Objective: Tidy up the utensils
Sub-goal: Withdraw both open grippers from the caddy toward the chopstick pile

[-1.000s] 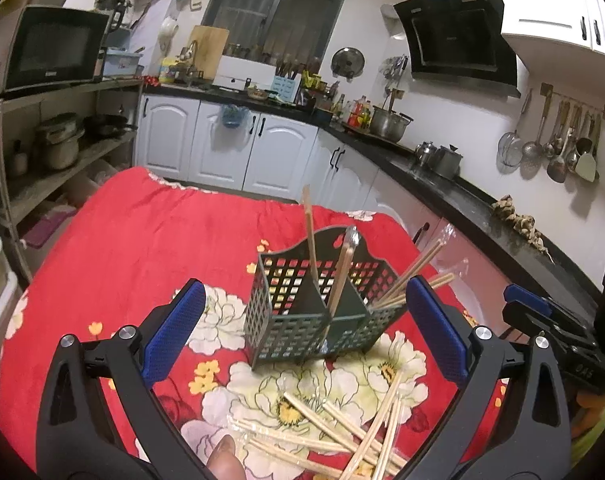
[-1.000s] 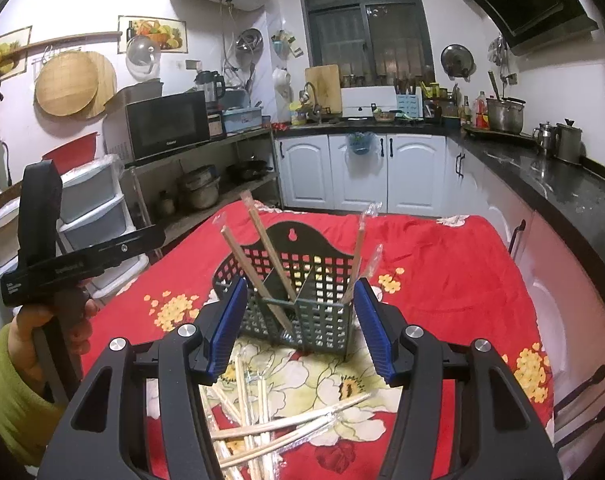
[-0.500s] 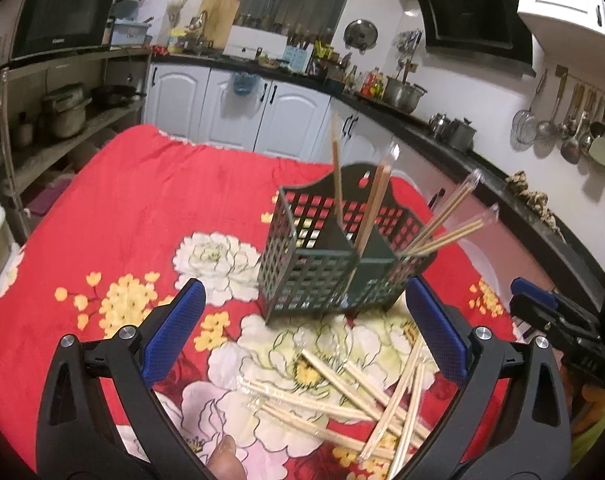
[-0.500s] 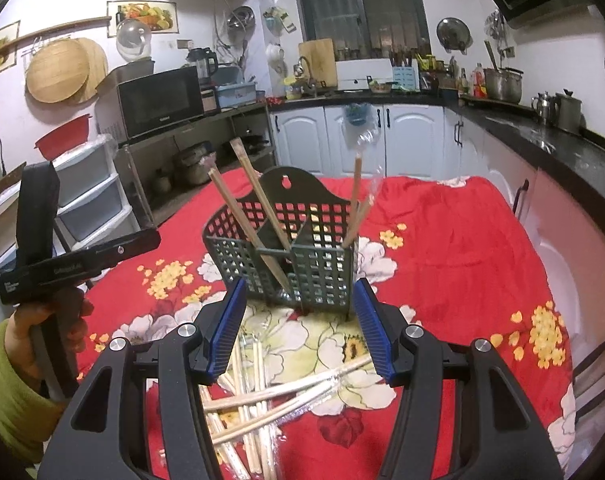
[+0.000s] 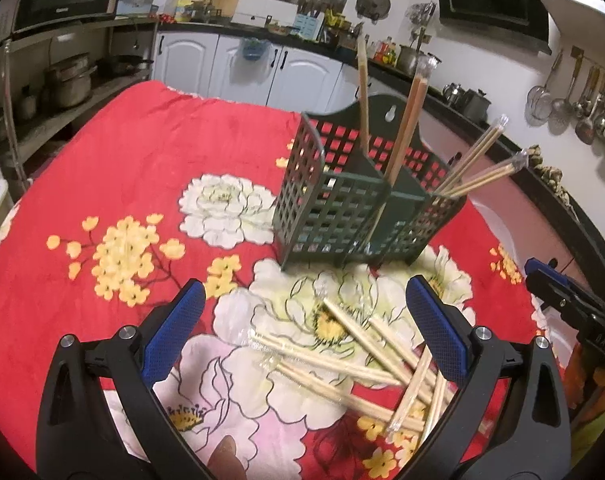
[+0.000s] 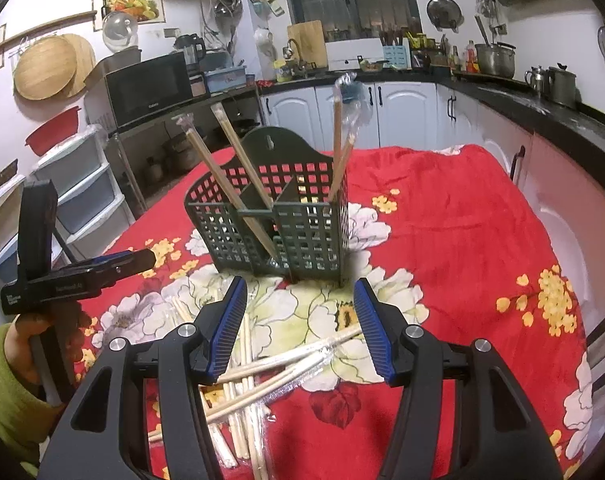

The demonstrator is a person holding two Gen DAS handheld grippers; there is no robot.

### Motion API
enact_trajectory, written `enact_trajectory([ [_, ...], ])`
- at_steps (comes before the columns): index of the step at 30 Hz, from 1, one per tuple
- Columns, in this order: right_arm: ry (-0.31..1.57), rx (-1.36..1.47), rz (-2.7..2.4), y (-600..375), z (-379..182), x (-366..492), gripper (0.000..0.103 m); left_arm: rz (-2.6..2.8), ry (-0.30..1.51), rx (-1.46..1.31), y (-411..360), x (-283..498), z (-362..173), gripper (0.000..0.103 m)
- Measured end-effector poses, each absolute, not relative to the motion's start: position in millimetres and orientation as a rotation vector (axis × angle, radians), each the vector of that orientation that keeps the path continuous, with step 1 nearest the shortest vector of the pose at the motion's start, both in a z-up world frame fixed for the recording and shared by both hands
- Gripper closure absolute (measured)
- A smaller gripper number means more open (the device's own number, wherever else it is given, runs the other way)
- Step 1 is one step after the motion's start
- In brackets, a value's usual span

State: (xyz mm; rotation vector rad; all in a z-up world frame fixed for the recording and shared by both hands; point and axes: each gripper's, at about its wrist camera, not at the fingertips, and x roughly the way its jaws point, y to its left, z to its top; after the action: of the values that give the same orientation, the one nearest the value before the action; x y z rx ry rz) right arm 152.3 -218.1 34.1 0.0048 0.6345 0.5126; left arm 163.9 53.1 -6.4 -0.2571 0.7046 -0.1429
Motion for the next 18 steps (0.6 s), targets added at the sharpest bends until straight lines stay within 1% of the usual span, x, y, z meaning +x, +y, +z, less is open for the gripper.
enact_trajectory([
  [18, 0.711, -0.005, 0.511, -218, 3, 151, 0.05, -0.124, 0.792, -0.252, 65, 157, -34, 0.011],
])
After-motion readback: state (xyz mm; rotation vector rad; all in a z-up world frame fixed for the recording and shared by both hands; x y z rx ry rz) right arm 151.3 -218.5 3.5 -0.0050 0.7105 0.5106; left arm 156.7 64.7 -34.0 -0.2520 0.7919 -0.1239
